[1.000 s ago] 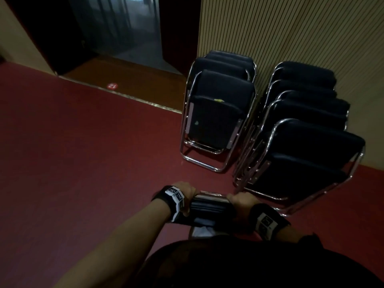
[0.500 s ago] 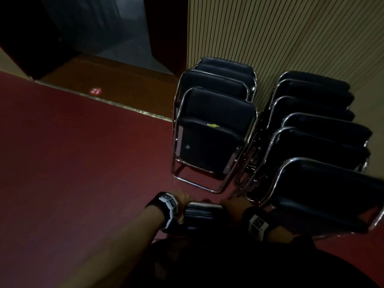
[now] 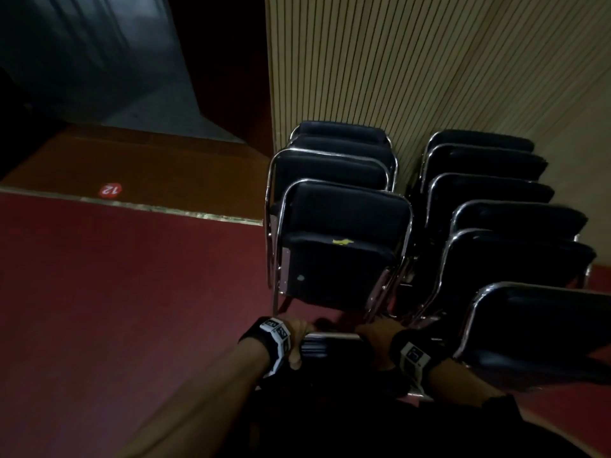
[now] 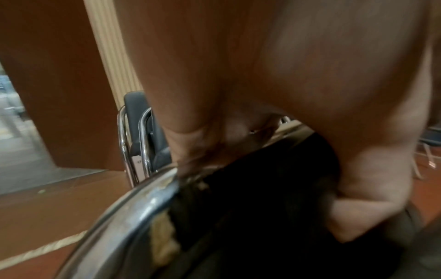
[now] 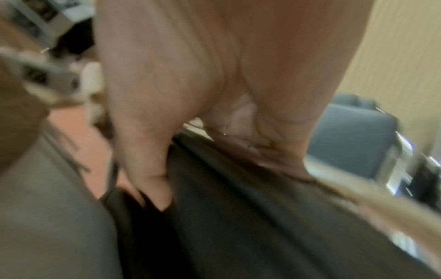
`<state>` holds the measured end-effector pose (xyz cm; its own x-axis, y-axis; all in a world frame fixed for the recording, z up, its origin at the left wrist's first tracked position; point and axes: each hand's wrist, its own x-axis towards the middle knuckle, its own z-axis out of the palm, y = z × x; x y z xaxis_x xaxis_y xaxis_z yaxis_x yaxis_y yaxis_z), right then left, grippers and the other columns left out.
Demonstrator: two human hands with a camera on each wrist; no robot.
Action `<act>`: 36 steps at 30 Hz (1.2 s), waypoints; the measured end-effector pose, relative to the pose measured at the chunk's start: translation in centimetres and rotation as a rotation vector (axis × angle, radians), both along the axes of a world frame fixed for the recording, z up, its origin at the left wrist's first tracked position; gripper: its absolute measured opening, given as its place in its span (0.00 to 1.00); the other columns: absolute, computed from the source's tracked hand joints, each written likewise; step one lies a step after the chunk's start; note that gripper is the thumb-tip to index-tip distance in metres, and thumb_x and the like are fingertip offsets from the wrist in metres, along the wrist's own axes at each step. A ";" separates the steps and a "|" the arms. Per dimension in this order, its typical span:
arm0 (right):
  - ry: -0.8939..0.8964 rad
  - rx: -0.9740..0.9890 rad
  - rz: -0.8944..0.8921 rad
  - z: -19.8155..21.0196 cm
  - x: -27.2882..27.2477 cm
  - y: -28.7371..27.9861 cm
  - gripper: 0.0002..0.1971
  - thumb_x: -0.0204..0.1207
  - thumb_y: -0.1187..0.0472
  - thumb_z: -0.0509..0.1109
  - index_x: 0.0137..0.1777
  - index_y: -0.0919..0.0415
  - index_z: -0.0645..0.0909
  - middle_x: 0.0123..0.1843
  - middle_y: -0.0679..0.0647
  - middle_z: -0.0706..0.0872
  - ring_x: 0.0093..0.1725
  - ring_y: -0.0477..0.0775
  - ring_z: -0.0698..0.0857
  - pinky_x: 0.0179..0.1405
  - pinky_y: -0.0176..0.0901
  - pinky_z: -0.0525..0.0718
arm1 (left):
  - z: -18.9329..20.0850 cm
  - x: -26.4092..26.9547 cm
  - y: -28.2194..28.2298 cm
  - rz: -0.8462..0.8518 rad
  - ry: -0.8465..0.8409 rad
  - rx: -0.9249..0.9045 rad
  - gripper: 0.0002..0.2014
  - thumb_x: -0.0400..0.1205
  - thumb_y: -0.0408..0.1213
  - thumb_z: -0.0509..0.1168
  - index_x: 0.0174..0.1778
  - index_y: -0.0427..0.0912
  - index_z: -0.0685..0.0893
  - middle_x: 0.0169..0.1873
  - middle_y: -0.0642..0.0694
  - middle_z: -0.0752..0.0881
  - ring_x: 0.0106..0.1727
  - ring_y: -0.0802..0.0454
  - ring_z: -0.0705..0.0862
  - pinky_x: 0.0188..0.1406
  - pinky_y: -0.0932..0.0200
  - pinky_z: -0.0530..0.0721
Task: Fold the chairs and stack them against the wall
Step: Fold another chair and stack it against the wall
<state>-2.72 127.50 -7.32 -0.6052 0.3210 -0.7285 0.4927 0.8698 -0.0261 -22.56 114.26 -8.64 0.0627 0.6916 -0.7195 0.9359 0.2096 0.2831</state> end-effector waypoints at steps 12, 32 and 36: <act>0.034 0.005 -0.202 -1.9 -5.4 5.4 0.33 0.67 0.46 0.80 0.71 0.50 0.74 0.64 0.57 0.86 0.63 0.63 0.86 0.61 0.50 0.84 | -1.6 -7.8 7.3 -0.057 0.019 0.101 0.41 0.65 0.50 0.79 0.74 0.51 0.72 0.59 0.43 0.86 0.55 0.40 0.87 0.47 0.51 0.87; 0.178 0.337 -0.126 -2.9 -15.0 25.5 0.42 0.76 0.53 0.71 0.86 0.48 0.52 0.79 0.56 0.61 0.74 0.66 0.65 0.63 0.73 0.75 | -2.5 -15.1 14.8 0.523 0.111 0.110 0.51 0.79 0.45 0.69 0.85 0.64 0.36 0.87 0.41 0.36 0.80 0.32 0.69 0.75 0.38 0.76; 0.145 0.324 -0.142 -3.8 -14.7 25.0 0.49 0.72 0.52 0.75 0.87 0.48 0.47 0.81 0.56 0.58 0.77 0.66 0.63 0.69 0.74 0.73 | -3.8 -15.7 14.7 0.519 0.092 0.072 0.45 0.81 0.45 0.66 0.86 0.62 0.41 0.87 0.39 0.44 0.75 0.32 0.75 0.73 0.39 0.78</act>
